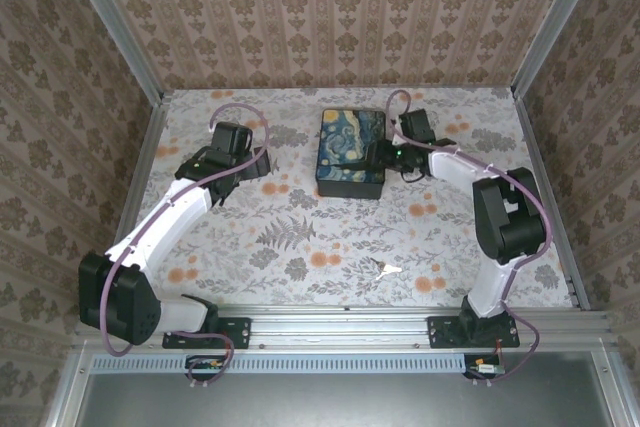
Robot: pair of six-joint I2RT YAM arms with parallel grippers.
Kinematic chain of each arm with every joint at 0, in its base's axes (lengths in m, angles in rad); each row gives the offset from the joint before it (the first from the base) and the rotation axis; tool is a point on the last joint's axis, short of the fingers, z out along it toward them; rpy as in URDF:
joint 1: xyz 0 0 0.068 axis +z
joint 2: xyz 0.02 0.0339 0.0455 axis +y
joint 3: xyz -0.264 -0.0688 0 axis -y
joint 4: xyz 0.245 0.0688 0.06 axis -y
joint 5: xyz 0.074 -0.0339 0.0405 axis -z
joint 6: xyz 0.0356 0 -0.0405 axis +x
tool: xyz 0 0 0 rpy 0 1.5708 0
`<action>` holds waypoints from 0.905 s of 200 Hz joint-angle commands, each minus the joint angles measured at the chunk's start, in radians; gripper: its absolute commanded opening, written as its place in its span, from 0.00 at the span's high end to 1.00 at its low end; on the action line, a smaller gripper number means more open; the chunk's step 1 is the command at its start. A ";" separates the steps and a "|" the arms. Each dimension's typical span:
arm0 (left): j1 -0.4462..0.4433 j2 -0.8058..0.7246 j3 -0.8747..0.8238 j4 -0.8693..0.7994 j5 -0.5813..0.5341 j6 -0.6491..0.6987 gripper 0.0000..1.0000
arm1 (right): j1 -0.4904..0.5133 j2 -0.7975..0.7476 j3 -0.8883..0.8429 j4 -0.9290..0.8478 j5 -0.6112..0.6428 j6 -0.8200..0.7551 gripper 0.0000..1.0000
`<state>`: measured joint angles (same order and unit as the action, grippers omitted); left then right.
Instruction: Unlock a padlock with a key
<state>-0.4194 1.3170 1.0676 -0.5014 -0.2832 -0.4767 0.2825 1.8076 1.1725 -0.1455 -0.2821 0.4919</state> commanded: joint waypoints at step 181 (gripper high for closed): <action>-0.228 0.066 -0.032 -0.166 0.154 -0.278 0.05 | 0.210 -0.277 -0.377 0.024 0.025 0.071 0.33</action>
<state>-0.6170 1.3766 1.0538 -0.5598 -0.1505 -0.6113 0.5327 1.5593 0.8806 -0.0807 -0.2581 0.6296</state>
